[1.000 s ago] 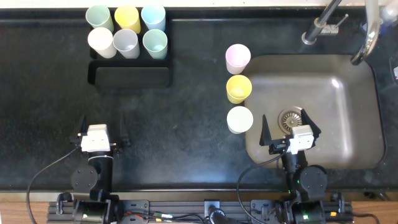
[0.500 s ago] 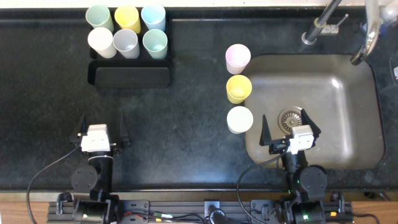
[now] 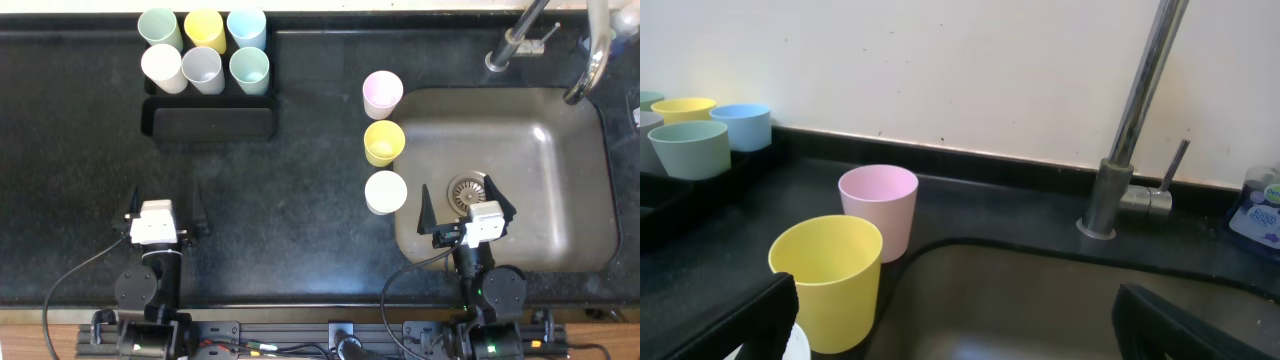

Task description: Store Cups

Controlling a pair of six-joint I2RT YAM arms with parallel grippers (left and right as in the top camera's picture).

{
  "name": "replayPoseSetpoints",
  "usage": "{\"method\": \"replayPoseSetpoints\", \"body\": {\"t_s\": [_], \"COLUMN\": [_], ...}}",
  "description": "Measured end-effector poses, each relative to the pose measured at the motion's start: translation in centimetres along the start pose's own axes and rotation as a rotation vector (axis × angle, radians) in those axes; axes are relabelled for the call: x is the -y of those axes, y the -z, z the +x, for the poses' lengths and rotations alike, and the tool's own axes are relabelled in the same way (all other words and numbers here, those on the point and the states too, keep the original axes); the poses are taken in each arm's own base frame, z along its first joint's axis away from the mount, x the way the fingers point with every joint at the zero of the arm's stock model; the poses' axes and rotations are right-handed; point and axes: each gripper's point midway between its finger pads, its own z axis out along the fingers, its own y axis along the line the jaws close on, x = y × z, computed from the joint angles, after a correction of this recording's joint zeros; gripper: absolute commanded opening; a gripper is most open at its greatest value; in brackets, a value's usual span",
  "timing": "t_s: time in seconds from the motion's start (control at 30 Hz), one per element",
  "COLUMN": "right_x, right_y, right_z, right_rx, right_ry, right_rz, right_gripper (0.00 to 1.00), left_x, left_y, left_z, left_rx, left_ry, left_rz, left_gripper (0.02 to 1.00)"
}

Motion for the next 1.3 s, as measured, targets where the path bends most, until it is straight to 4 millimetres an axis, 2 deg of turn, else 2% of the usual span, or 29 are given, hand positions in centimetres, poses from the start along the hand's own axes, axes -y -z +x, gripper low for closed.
{"method": "replayPoseSetpoints", "body": {"t_s": [0.83, 0.97, 1.1, 1.2, 1.3], "right_x": [0.0, 0.0, 0.0, 0.0, 0.0], "right_y": [0.0, 0.0, 0.0, 0.0, 0.0], "right_z": [0.0, 0.0, 0.0, 0.0, 0.0], "right_rx": [0.0, 0.0, 0.0, 0.0, 0.0], "right_ry": [0.0, 0.0, 0.0, 0.0, 0.0], "right_rz": [0.0, 0.0, 0.0, 0.0, 0.0], "right_gripper": [0.998, 0.998, 0.998, 0.998, 0.998], "left_x": [0.0, -0.1, 0.2, 1.6, 4.5], "left_y": [0.0, 0.1, -0.6, -2.8, -6.1], "left_z": [-0.3, -2.7, -5.7, -9.9, -14.9], "left_rx": [0.012, 0.1, 0.096, 0.02, -0.113], "left_ry": [0.001, 0.033, 0.137, 0.193, 0.197], "left_rz": [-0.002, -0.008, 0.017, 0.081, 0.171], "left_gripper": [1.0, 1.0, 1.0, 1.0, 1.0]}}
